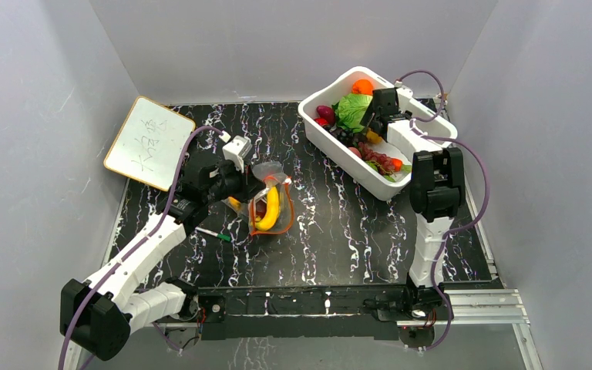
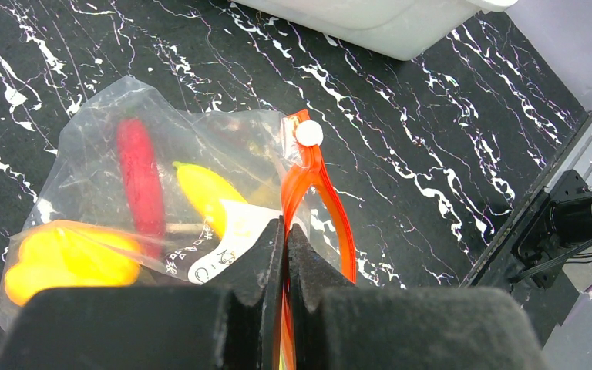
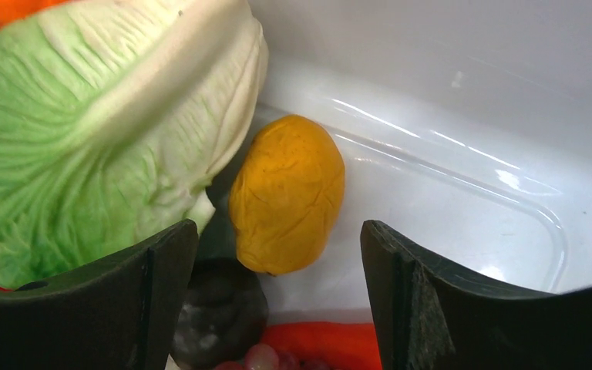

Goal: Place the food in the zip-top bag and seal the zipper
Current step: Pick up the fake vegetable from the bin.

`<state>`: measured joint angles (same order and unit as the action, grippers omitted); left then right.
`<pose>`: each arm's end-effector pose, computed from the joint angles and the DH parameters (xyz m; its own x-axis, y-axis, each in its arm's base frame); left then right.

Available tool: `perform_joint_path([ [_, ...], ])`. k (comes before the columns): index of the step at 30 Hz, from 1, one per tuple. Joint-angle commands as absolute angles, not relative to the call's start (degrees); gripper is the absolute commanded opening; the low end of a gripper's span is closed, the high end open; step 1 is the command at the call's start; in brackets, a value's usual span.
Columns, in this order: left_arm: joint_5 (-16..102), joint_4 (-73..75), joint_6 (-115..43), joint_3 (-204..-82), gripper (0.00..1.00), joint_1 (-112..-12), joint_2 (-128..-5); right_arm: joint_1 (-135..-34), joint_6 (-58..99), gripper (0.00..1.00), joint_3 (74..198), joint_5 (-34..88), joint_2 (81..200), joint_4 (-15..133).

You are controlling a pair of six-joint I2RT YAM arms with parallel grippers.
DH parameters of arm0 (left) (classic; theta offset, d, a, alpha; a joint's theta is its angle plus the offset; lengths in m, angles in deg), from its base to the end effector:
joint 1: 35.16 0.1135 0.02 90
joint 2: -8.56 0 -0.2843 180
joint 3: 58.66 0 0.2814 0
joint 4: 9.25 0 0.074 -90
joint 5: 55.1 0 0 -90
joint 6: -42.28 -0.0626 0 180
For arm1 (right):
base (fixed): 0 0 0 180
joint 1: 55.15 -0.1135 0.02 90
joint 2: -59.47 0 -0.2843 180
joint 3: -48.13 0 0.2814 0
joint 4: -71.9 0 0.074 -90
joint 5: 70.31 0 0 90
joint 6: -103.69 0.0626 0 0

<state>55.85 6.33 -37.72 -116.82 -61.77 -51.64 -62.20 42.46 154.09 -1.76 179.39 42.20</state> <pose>0.2458 -0.1482 0.3101 -0.3921 0.0150 -0.9198 0.6650 0.6955 -0.2721 0.5294 0.0424 0.2007 -0.5292 0.3859 -0.7557 0.4598 0.8789 0.1269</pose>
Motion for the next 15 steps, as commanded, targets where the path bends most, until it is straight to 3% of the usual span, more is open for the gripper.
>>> perform_joint_path([
  [1, 56.3, 5.3, -38.7, -116.6, 0.00, -62.0, -49.7, -61.6, 47.0, 0.76, 157.7, -3.5, 180.7, 46.9],
  [15, 56.1, 5.3, -38.6, -116.6, 0.00, -62.0, -49.3, -60.7, 48.8, 0.75, 158.4, -4.2, 183.8, 47.5],
])
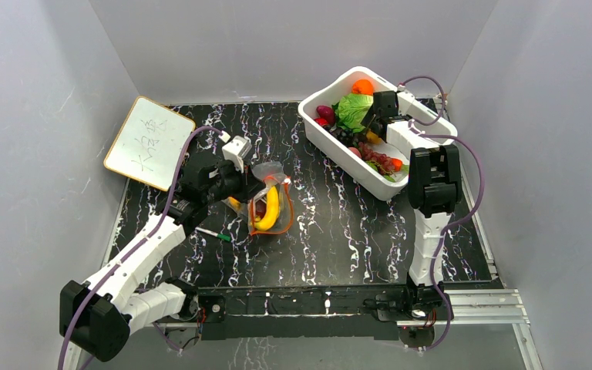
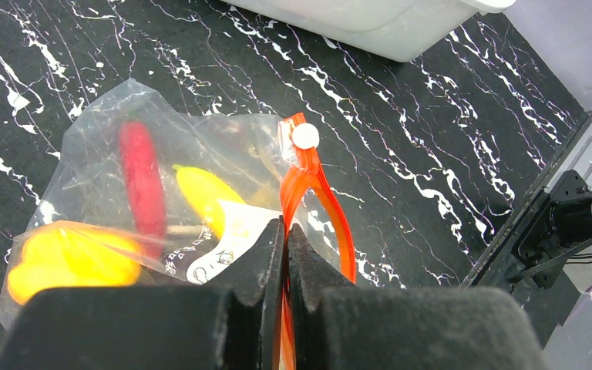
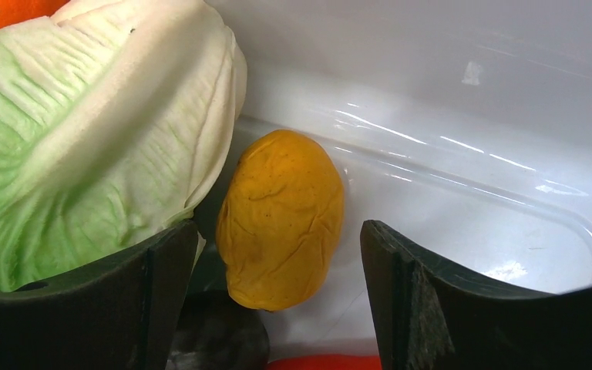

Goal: Place the food in the zip-top bag and seal the zipper
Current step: Pick up the fake vegetable from the bin.

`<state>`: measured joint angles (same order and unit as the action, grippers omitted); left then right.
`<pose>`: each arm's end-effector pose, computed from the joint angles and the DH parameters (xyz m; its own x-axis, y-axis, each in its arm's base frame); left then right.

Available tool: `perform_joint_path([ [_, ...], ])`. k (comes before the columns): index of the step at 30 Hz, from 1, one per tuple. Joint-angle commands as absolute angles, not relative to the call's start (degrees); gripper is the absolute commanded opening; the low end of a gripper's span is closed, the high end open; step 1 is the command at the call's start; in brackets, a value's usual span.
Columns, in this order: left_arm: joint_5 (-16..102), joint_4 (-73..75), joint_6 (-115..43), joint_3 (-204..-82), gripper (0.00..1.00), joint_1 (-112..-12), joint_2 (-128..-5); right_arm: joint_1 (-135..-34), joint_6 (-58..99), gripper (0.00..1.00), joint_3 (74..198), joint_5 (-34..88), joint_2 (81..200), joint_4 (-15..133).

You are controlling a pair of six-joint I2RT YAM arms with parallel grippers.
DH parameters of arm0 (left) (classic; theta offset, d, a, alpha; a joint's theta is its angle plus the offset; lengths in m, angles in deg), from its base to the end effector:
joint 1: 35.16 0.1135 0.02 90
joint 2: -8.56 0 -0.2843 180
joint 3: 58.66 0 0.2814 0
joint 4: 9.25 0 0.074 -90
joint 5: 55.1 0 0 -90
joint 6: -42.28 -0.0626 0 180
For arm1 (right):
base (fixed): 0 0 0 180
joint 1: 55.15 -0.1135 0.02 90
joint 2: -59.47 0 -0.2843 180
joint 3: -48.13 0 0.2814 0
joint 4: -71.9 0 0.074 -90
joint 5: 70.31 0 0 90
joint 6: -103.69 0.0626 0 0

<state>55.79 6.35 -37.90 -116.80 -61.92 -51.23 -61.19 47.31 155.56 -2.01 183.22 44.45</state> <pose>0.2442 -0.1481 0.3118 -0.3845 0.0154 -0.9230 0.6689 0.6937 -0.2671 0.5429 0.0342 0.1794 -0.4800 0.4665 -0.7430 0.5206 0.8331 0.1868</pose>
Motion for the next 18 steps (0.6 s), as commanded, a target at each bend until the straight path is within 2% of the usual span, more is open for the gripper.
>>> perform_joint_path([
  [1, 56.1, 5.3, -38.7, -116.5, 0.00, -62.0, -49.3, -60.5, 48.8, 0.75, 158.3, -3.9, 184.0, 47.7],
  [9, 56.1, 5.2, -38.7, -116.5, 0.00, -62.0, -49.3, -59.7, 48.6, 0.71, 158.9, -1.9, 186.1, 48.5],
  [18, 56.1, 5.0, -38.7, -116.5, 0.00, -62.0, -49.4, -59.5, 46.6, 0.54, 157.2, -1.6, 185.3, 49.5],
])
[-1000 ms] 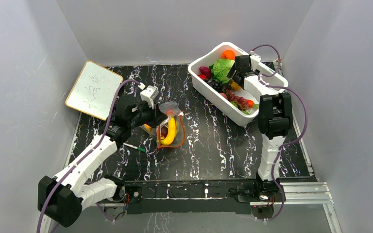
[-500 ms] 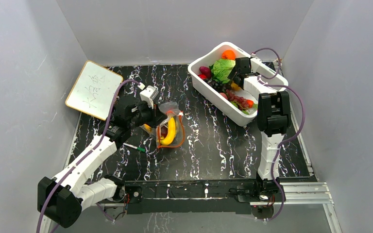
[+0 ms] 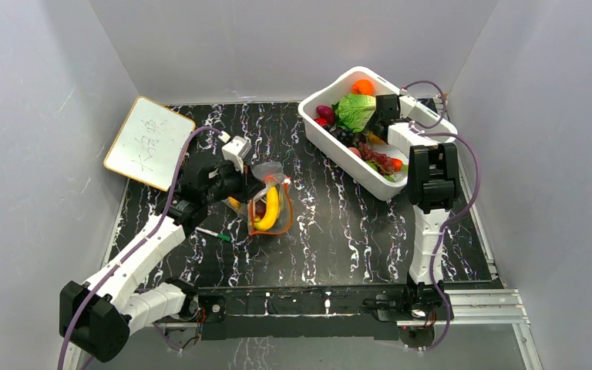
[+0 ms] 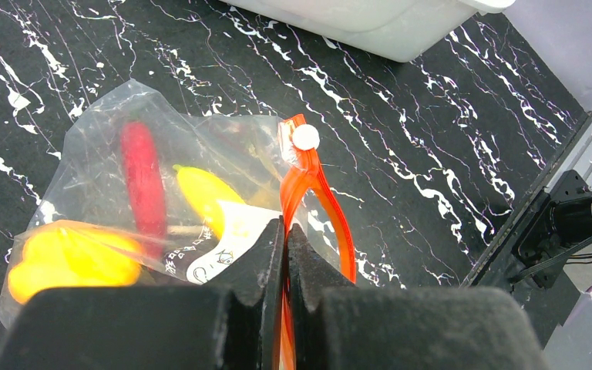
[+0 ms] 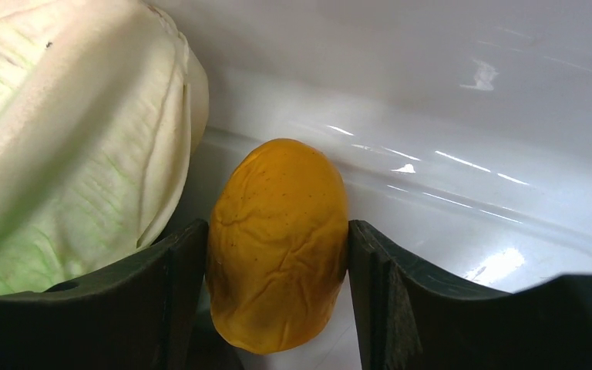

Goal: Place the food in the zip-top bag and seal the zipper
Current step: Pick up the fake vegetable from the bin.

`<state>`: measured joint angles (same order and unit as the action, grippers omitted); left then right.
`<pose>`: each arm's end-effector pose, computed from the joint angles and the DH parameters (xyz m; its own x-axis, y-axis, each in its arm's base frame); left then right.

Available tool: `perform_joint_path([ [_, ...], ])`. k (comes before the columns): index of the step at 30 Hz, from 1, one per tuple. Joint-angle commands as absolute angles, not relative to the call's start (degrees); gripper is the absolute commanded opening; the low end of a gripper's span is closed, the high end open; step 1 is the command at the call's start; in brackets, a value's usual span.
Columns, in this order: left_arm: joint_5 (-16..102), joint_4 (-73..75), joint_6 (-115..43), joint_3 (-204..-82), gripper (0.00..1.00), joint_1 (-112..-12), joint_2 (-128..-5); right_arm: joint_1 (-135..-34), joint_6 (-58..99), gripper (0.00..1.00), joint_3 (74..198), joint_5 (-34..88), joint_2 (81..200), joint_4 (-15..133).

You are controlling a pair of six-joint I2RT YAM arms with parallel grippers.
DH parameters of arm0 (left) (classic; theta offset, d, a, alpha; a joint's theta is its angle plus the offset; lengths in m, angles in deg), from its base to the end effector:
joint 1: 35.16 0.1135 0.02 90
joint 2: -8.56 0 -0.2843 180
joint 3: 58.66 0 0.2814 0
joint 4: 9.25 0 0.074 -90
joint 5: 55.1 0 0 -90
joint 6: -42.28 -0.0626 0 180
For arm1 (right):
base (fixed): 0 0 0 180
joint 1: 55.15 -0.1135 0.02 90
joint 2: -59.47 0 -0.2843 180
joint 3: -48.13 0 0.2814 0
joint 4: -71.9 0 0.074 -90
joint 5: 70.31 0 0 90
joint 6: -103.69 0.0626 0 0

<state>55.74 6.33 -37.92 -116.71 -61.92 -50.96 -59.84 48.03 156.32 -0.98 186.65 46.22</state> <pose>0.2434 -0.1477 0.3124 -0.3813 0.0141 -0.9243 0.6694 0.6939 -0.2655 0.5521 0.0231 0.1552 -0.4806 0.4901 -0.7272 0.5387 0.8193 0.1963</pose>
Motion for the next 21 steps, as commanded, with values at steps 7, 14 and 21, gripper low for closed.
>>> perform_joint_path([
  [7, 56.1, 5.0, -38.7, -116.5, 0.00, -62.0, -49.2, -59.5, 43.6, 0.42, 153.7, -1.8, 181.6, 50.5],
  [14, 55.8, 4.7, -38.0, -116.3, 0.00, -62.0, -48.9, -59.5, 40.0, 0.40, 150.3, -1.5, 176.4, 49.2],
  [21, 55.5, 3.9, -36.4, -116.5, 0.00, -62.0, -48.5, -59.5, 36.6, 0.39, 148.2, 1.2, 170.1, 46.2],
])
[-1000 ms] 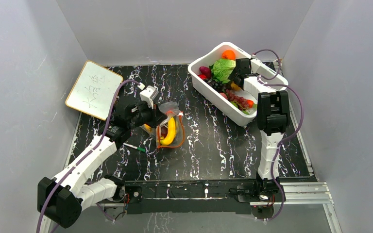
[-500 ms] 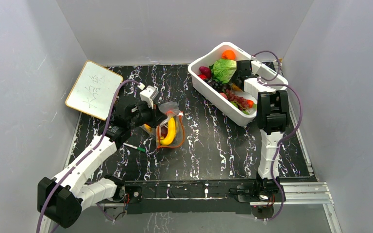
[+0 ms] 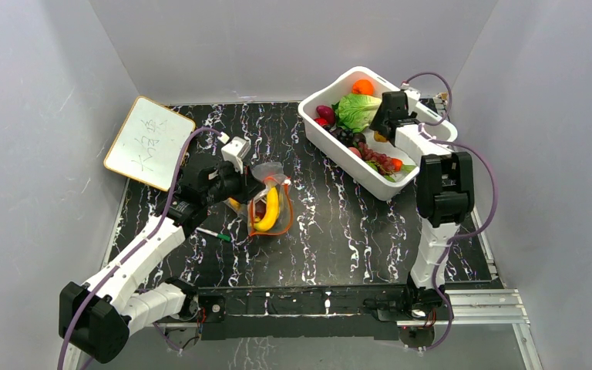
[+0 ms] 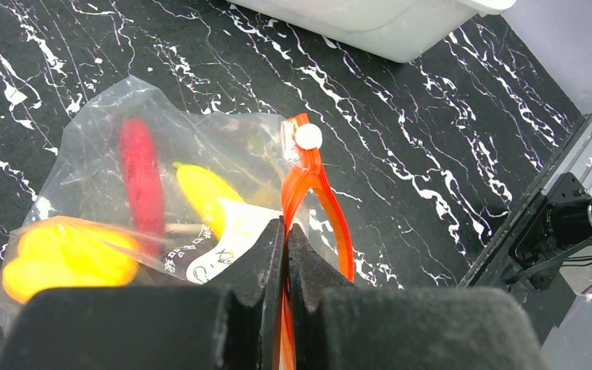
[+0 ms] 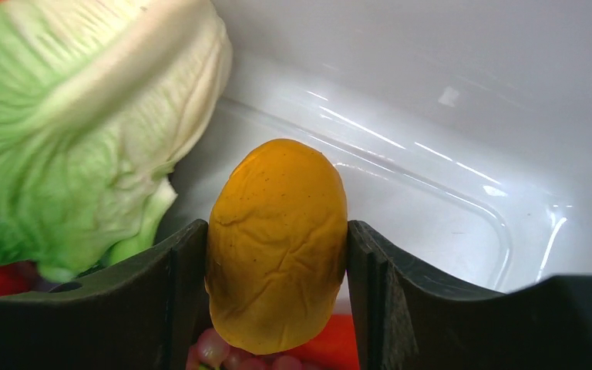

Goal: Place the food in the zip-top bag and seal the zipper
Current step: Pick up the fake vegetable from the bin, then place the fake vegetable in the zipper food storage bag.

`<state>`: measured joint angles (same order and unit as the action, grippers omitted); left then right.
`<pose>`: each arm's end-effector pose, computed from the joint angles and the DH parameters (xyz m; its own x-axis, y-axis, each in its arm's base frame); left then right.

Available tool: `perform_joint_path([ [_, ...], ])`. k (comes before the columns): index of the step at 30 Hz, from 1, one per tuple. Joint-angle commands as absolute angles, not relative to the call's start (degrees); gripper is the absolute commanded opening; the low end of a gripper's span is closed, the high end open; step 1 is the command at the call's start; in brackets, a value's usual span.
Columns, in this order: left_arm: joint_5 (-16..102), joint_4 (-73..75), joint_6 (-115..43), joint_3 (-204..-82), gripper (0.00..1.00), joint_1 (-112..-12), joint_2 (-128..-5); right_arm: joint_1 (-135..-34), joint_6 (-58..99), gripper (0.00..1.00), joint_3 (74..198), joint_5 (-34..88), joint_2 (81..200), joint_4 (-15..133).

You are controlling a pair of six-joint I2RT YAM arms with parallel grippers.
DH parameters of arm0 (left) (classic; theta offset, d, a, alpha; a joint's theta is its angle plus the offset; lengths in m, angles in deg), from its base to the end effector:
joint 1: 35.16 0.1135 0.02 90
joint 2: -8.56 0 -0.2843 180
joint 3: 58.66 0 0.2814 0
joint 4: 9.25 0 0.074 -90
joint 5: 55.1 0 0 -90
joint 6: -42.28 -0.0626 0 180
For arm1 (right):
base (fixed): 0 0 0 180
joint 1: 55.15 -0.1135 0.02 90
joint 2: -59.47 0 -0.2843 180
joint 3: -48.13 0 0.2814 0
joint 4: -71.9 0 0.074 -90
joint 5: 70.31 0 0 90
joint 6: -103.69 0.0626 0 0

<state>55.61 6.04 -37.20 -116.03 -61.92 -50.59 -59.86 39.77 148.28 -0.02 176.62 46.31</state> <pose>0.2420 -0.1468 0.3099 -0.3897 0.0052 -0.9209 0.6630 0.6956 -0.2766 0.5167 0.0214 0.1942 -0.5310 0.3715 -0.7616 0.4493 0.8854 0.1187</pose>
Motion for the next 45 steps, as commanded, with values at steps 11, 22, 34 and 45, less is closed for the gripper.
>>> perform_joint_path([
  [11, 53.5, 5.6, -33.7, -119.6, 0.00, -62.0, -47.8, -60.4, 32.7, 0.40, 141.7, 9.2, 154.6, 41.6],
  [22, 52.4, 6.8, -30.1, -122.5, 0.00, -62.0, -47.7, -69.3, 29.5, 0.42, 133.5, 17.8, 138.8, 44.0],
  [34, 53.0, 8.8, -25.1, -126.6, 0.00, -62.0, -50.2, -91.1, 34.0, 0.43, 123.8, 19.4, 128.5, 56.1],
  [45, 53.5, 7.8, -21.5, -127.7, 0.00, -62.0, -51.2, -102.3, 43.7, 0.45, 117.5, 17.7, 127.2, 64.4],
])
